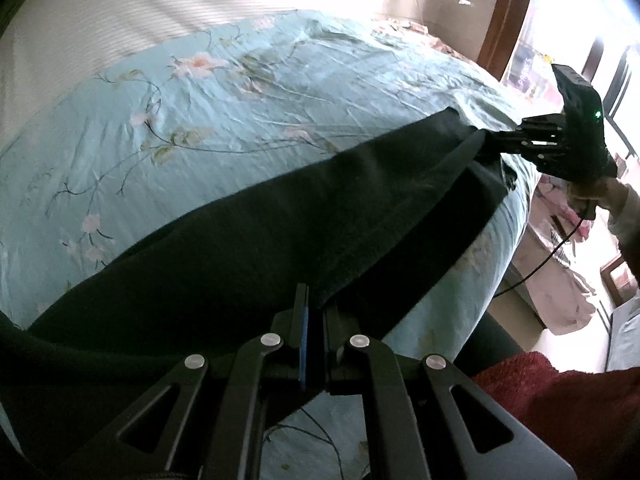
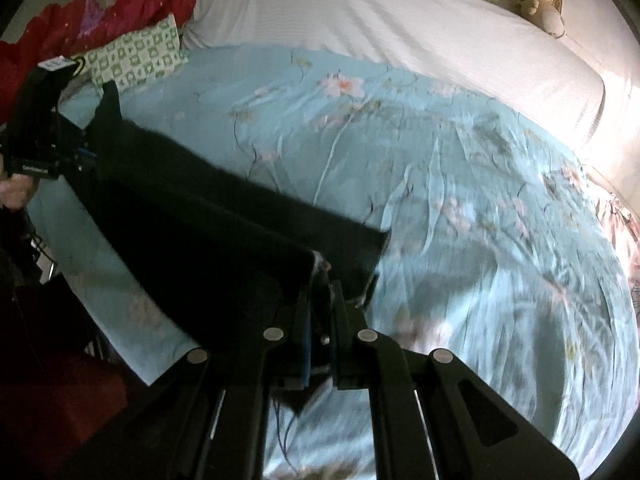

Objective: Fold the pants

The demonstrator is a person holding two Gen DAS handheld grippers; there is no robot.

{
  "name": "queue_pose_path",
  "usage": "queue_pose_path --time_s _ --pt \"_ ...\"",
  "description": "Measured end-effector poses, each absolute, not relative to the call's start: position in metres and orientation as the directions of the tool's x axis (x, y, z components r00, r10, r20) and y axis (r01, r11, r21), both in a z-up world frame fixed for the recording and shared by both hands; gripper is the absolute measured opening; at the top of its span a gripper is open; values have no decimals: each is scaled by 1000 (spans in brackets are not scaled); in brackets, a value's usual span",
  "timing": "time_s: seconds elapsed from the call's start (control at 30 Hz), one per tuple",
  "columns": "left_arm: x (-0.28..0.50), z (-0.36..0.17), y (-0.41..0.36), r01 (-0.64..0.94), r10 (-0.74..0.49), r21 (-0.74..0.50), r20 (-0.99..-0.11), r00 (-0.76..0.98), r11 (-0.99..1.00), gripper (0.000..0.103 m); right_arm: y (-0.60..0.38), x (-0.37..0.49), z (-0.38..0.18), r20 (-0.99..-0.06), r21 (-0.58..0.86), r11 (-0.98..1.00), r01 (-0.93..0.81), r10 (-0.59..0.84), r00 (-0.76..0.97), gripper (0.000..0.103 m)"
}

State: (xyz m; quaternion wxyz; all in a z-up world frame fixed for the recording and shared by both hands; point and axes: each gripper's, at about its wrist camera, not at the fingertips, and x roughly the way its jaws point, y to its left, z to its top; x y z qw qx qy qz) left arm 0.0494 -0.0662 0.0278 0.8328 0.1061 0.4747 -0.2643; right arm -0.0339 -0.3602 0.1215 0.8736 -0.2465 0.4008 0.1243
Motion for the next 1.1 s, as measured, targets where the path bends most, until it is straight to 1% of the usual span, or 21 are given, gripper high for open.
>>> queue_pose_path --time_s 0.27,0.37,0.47,0.57,0.6,0.63,0.67,0.7,0.73,0.77,0.9,1.0,1.1 --pt "40 24 -66 558 -347 -69 -843 410 827 3 -355 -58 123 -749 -370 835 -408 -9 662 7" --pt "39 14 -68 566 -347 -76 -854 388 821 4 -356 -59 115 -763 -368 840 -399 -28 646 7" --pt "39 -2 -69 563 -339 -90 -872 355 821 6 -358 -59 100 -789 -369 838 -401 -54 613 7" --pt "38 -9 -65 550 -350 -120 -874 336 827 11 -359 -61 100 -799 -348 852 -392 -51 599 8" --pt "38 -8 -64 547 -355 -128 -873 334 827 13 -360 -61 103 -799 -341 860 -380 -52 599 12" --pt "37 -7 -62 542 -362 -138 -872 330 829 16 -362 -62 106 -800 -331 870 -364 -55 597 16" --pt "36 -4 -61 536 -364 -144 -871 331 831 19 -363 -63 108 -808 -323 880 -348 -64 586 28" --pt "33 -2 -59 527 -359 -142 -870 337 838 28 -365 -64 110 -809 -324 887 -329 -80 582 42" --pt "31 0 -58 518 -354 -139 -870 343 844 41 -365 -66 114 -803 -331 891 -310 -94 588 46" --pt "27 4 -54 504 -352 -138 -864 359 853 45 -365 -71 119 -793 -330 896 -298 -92 602 50" --pt "16 13 -37 455 -360 -166 -851 383 875 46 -358 -80 140 -759 -243 927 -286 2 651 51" --pt "8 16 -18 382 -355 -199 -845 400 903 56 -337 -78 140 -742 -197 926 -323 75 666 52" --pt "4 18 11 280 -346 -243 -841 417 928 56 -309 -67 129 -741 -154 916 -370 140 656 53"
